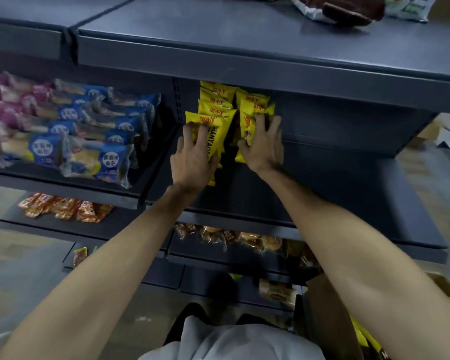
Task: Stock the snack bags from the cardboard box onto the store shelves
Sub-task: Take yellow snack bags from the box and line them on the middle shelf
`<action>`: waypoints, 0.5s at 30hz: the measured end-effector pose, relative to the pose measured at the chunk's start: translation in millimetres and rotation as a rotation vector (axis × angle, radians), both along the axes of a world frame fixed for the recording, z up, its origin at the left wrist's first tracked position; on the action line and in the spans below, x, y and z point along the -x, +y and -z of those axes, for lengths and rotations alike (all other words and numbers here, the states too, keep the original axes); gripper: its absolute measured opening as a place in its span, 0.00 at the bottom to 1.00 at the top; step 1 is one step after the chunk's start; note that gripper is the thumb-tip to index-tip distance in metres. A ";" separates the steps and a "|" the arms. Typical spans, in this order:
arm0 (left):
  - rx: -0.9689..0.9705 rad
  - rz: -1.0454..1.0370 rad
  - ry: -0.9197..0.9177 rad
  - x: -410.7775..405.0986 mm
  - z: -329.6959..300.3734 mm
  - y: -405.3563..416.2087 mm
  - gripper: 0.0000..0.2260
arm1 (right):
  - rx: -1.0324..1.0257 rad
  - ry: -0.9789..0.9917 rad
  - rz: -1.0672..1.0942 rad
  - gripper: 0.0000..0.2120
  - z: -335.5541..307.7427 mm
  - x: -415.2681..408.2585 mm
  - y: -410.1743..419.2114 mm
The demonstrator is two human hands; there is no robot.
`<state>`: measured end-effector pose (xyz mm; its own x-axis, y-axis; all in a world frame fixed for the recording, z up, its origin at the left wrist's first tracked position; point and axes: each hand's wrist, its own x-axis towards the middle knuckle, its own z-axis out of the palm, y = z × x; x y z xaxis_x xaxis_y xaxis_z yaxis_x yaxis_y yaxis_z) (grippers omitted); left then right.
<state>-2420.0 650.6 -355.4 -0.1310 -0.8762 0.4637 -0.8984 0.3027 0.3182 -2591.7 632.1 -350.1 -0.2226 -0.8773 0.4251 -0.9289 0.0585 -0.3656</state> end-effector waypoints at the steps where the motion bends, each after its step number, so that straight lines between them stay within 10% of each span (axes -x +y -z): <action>1: 0.010 -0.007 -0.008 1.6 1.0 -5.1 0.26 | 0.007 0.005 0.013 0.29 0.3 -1.4 -5.9; 15: 0.111 0.021 -0.011 8.8 44.9 -48.2 0.30 | -0.087 0.096 0.051 0.33 38.4 -10.9 -54.1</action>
<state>-2428.7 602.3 -400.3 -0.1545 -0.8162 0.5566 -0.8945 0.3549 0.2720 -2580.7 578.1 -388.5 -0.2301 -0.9002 0.3697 -0.9543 0.1343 -0.2669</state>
